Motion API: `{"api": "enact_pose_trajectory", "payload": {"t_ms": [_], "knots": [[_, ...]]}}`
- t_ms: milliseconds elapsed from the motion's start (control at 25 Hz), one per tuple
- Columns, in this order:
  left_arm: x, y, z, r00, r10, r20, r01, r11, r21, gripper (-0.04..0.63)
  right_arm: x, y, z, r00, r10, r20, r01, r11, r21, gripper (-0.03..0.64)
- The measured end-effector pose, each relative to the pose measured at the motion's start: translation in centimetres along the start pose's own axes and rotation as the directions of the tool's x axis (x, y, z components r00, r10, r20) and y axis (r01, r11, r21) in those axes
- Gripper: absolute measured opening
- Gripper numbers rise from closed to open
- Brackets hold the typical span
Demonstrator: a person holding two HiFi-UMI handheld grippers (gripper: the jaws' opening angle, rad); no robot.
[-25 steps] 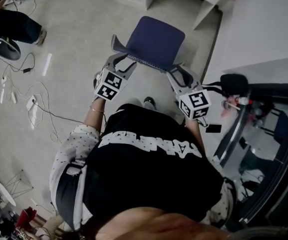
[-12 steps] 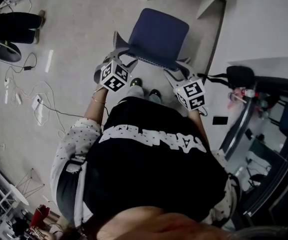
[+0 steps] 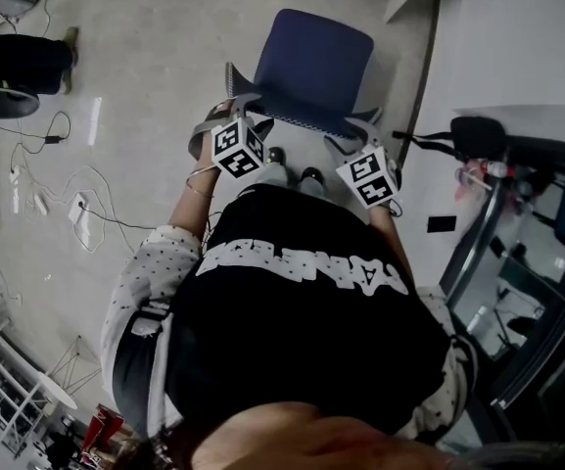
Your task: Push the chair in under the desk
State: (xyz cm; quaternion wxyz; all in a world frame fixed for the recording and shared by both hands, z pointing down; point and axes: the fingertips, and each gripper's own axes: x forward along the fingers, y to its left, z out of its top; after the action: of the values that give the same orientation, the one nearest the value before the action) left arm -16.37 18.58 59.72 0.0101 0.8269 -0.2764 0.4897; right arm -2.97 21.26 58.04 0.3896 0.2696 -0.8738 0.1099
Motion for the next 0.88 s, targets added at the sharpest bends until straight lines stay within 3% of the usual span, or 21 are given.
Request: {"api": "enact_pose_trajectory", "payload": {"t_ms": [240, 360, 680, 880], "knots": [[0.4, -0.2, 0.3, 0.999, -0.036, 0.029, 0.034, 0.997, 0.065, 0.204, 0.9, -0.6, -0.6, 0.994, -0.057, -0.092, 0.048, 0.994, -0.099, 0.209], [0.5, -0.3, 0.5, 0.999, -0.04, 0.033, 0.037, 0.995, 0.094, 0.186, 1.0, -0.4, -0.8, 0.993, -0.046, -0.106, 0.038, 0.997, -0.074, 0.161], [1.1, 0.0, 0.9, 0.998, -0.051, 0.027, 0.046, 0.987, 0.157, 0.164, 1.3, -0.8, -0.9, 0.993, -0.051, -0.103, 0.044, 0.997, -0.067, 0.155], [1.0, 1.1, 1.0, 0.999, -0.042, 0.034, 0.035, 0.984, 0.175, 0.163, 1.7, -1.3, -0.1, 0.992, -0.097, -0.084, 0.091, 0.993, -0.072, 0.155]]}}
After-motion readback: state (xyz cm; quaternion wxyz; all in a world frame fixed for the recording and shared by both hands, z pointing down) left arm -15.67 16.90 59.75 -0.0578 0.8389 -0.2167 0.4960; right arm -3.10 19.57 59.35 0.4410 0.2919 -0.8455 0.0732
